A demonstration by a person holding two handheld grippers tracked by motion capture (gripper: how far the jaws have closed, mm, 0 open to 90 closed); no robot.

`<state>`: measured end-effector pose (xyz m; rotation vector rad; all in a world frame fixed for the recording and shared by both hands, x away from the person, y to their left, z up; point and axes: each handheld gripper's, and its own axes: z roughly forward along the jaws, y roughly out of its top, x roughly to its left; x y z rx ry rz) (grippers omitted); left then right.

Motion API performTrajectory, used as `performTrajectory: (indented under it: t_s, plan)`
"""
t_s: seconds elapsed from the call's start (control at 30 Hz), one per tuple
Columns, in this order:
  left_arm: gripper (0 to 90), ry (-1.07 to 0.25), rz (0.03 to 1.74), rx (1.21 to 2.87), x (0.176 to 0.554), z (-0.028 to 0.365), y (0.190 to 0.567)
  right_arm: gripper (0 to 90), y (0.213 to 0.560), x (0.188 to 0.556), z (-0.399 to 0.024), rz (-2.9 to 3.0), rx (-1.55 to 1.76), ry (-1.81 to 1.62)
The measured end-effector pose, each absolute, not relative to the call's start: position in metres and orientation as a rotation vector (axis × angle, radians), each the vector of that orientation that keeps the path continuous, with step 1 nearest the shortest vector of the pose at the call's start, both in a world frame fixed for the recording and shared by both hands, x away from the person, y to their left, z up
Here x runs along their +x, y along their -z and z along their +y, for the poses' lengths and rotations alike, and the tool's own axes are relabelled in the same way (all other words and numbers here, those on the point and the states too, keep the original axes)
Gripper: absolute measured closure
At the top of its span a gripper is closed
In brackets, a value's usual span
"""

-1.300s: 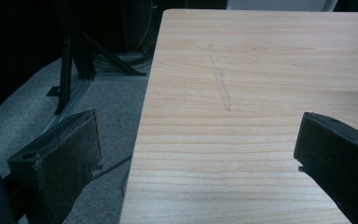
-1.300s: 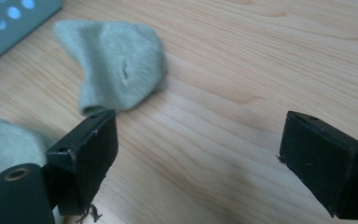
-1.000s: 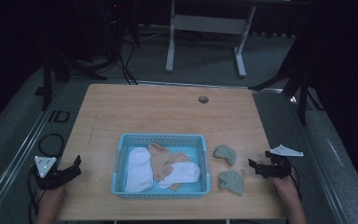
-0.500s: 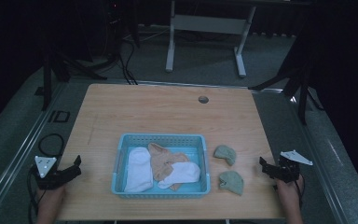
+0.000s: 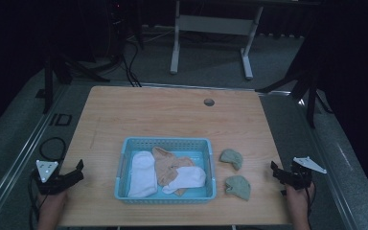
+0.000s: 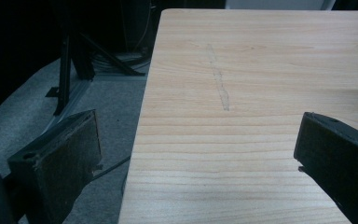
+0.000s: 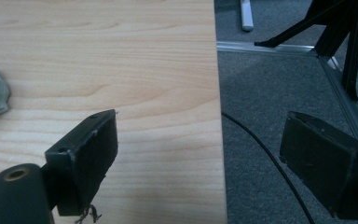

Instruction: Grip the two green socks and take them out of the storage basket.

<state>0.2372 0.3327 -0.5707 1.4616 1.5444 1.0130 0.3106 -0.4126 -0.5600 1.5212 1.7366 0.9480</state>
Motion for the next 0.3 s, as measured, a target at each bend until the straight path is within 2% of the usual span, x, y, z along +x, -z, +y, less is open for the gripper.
performTrajectory:
  t_s: [0.3]
  plan:
    - [0.4,-1.015,1.543,1.465,0.2374,0.3324,0.5707,11.2,0.561,0.3107,-0.4086,1.756,1.498,-0.914]
